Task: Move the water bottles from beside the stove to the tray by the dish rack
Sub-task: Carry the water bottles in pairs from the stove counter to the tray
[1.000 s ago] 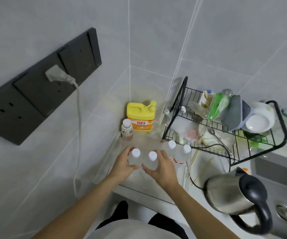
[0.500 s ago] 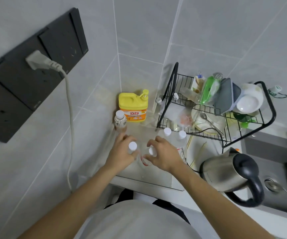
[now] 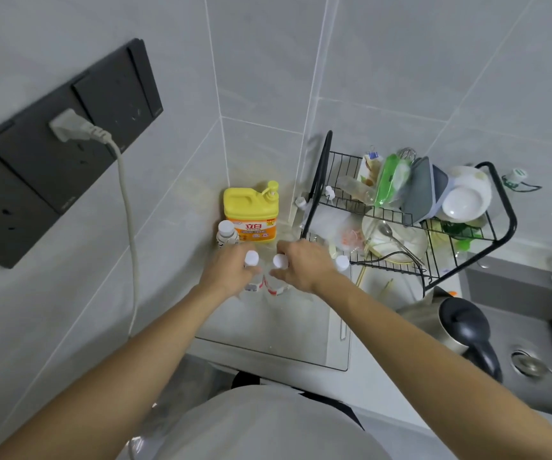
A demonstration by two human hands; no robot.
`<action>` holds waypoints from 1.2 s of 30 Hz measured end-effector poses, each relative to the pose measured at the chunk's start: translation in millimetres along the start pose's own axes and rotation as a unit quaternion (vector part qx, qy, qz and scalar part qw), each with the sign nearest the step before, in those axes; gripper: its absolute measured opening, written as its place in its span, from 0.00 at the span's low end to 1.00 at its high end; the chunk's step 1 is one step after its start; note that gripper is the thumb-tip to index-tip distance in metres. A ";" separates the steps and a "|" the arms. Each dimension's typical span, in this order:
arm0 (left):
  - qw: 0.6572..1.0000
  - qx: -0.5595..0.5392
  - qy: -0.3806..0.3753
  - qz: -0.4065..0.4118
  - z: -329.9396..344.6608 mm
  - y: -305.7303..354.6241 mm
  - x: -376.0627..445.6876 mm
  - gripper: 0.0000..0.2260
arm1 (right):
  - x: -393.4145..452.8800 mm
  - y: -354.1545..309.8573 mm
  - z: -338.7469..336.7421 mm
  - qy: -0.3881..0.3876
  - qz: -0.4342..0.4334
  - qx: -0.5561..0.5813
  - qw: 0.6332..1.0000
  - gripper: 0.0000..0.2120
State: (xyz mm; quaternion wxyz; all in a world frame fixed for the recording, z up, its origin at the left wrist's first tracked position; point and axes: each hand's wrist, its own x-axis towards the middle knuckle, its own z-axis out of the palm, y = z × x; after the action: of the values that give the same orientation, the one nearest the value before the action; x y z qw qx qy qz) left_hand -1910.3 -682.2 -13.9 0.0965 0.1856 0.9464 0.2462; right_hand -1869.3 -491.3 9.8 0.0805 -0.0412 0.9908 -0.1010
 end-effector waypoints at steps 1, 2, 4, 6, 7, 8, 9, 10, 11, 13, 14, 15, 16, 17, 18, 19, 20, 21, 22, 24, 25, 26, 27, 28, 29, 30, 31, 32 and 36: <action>1.000 0.005 -0.002 -0.003 -2.6 2.6 6.4 0.08 | 5.6 0.5 -3.7 -0.001 0.003 -0.004 1.000 0.20; 1.000 0.005 -0.004 -0.007 -4.6 5.5 12.6 0.09 | 11.3 1.9 -6.2 -0.003 0.004 -0.009 1.000 0.21; 1.000 0.004 -0.014 -0.021 -7.2 9.5 23.0 0.08 | 22.0 5.2 -9.0 -0.008 -0.001 -0.030 1.000 0.21; 0.999 0.008 -0.024 -0.026 -5.3 8.8 30.6 0.07 | 29.9 8.7 -9.9 -0.014 -0.002 -0.049 0.999 0.20; 0.999 0.010 -0.028 -0.026 -2.9 7.5 32.9 0.07 | 31.9 10.1 -9.8 -0.018 -0.001 -0.055 0.998 0.19; 0.999 0.009 -0.027 -0.025 -0.3 6.4 34.9 0.08 | 33.5 11.4 -8.9 -0.022 0.000 -0.059 0.998 0.19; 0.999 0.005 -0.023 -0.026 2.1 5.6 36.4 0.08 | 34.0 12.4 -7.7 -0.024 0.001 -0.059 0.998 0.19; 1.000 0.002 -0.016 -0.026 3.8 5.2 37.9 0.09 | 34.5 13.3 -6.0 -0.024 0.002 -0.055 0.998 0.19; 1.000 0.000 -0.010 -0.026 4.3 5.3 39.5 0.09 | 34.7 13.8 -4.9 -0.022 0.002 -0.049 0.999 0.19; 1.000 0.002 -0.011 -0.024 3.7 5.9 41.7 0.10 | 34.8 13.9 -3.9 -0.023 0.000 -0.041 0.999 0.19; 1.000 0.003 -0.015 -0.022 2.9 5.7 42.8 0.10 | 35.0 14.1 -4.1 -0.027 -0.001 -0.041 0.999 0.19; 1.000 0.004 -0.019 -0.021 2.4 5.3 43.6 0.10 | 34.8 14.5 -4.7 -0.033 -0.003 -0.045 0.998 0.20; 1.000 0.002 -0.022 -0.021 2.0 4.6 44.0 0.11 | 34.8 14.9 -5.4 -0.041 -0.004 -0.050 0.998 0.21; 0.999 0.001 -0.023 -0.022 1.7 3.9 44.0 0.11 | 34.5 15.5 -6.3 -0.049 -0.004 -0.055 0.997 0.21; 0.999 0.000 -0.023 -0.022 1.8 3.1 43.9 0.11 | 34.6 16.6 -6.3 -0.056 -0.004 -0.058 0.997 0.20; 1.000 -0.001 -0.023 -0.021 2.3 2.3 43.8 0.11 | 34.9 17.9 -6.3 -0.059 -0.004 -0.058 0.997 0.20; 1.000 -0.004 -0.020 -0.021 3.0 1.5 43.4 0.12 | 35.0 19.1 -6.2 -0.059 -0.007 -0.056 0.997 0.19; 1.000 -0.006 -0.017 -0.022 3.3 0.5 43.4 0.12 | 35.4 19.8 -6.6 -0.055 -0.013 -0.055 0.997 0.18; 1.000 -0.007 -0.015 -0.022 3.3 -0.2 43.2 0.13 | 35.3 19.9 -7.4 -0.052 -0.021 -0.056 0.997 0.17; 1.000 -0.005 -0.022 -0.017 3.0 -1.3 43.3 0.11 | 34.9 20.3 -9.5 -0.052 -0.038 -0.060 0.996 0.17; 0.999 -0.003 -0.029 -0.012 2.6 -1.4 43.6 0.11 | 34.5 21.1 -10.3 -0.052 -0.042 -0.060 0.996 0.18; 0.999 0.000 -0.038 -0.006 1.8 -1.2 44.2 0.11 | 33.7 22.0 -10.9 -0.053 -0.042 -0.056 0.996 0.18; 0.999 0.006 -0.045 0.000 0.2 -0.8 45.5 0.10 | 33.1 22.9 -11.5 -0.053 -0.040 -0.050 0.997 0.19; 0.999 0.014 -0.052 0.006 -1.4 -0.7 46.6 0.09 | 32.6 23.8 -11.5 -0.054 -0.037 -0.042 0.997 0.19; 0.998 0.021 -0.058 0.011 -2.9 -1.1 47.8 0.08 | 32.2 24.0 -11.3 -0.057 -0.035 -0.035 0.997 0.18; 0.998 0.024 -0.061 0.016 -4.3 -2.4 48.7 0.07 | 31.6 23.4 -10.6 -0.060 -0.032 -0.029 0.997 0.18; 0.998 0.024 -0.063 0.021 -5.3 -4.4 49.4 0.06 | 31.0 22.3 -9.7 -0.062 -0.030 -0.025 0.997 0.19; 0.997 0.022 -0.064 0.025 -6.5 -6.3 49.6 0.05 | 30.6 21.3 -8.9 -0.062 -0.028 -0.021 0.997 0.19; 0.994 0.027 -0.092 0.054 -9.1 -15.6 48.3 0.04 | 29.3 20.4 -4.5 -0.058 -0.023 -0.018 0.998 0.19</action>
State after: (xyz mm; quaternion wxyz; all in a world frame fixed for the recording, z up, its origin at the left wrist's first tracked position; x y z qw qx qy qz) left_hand -1961.6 -679.4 -18.3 0.1649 0.2604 0.9285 0.2073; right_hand -1900.2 -473.4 5.5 0.1350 -0.0709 0.9849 -0.0821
